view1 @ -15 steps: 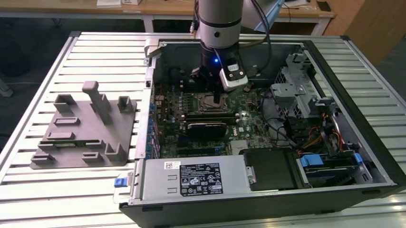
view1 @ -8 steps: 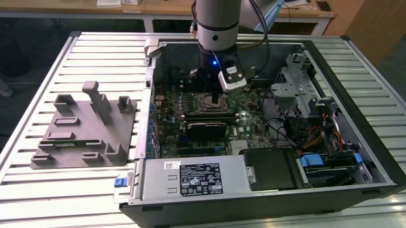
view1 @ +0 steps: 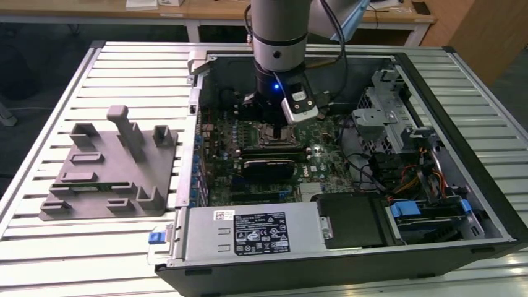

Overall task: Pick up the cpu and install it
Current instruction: 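Install the second cpu locking lever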

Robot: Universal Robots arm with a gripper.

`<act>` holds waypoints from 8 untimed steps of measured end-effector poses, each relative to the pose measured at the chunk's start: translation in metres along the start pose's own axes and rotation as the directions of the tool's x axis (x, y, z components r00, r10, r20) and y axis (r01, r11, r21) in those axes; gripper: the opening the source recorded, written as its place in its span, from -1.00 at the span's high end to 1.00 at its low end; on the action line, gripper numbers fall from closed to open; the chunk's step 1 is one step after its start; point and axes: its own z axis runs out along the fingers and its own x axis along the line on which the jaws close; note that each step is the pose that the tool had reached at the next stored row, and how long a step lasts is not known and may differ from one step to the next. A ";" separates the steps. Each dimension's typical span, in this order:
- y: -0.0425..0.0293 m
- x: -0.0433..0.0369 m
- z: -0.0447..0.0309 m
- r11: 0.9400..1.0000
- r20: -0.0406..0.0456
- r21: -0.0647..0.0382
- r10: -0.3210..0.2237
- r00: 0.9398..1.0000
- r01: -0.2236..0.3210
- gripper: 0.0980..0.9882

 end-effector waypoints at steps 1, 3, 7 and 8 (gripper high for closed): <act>-0.0012 0.0001 0.0004 1.000 0.000 0.000 -0.002 1.000 0.002 0.98; -0.0031 0.0007 0.0011 1.000 0.000 0.000 -0.004 1.000 0.004 0.98; -0.0044 0.0046 0.0022 1.000 0.000 0.000 -0.005 1.000 0.005 0.98; -0.0048 0.0060 0.0023 1.000 0.000 0.000 -0.005 1.000 0.005 0.98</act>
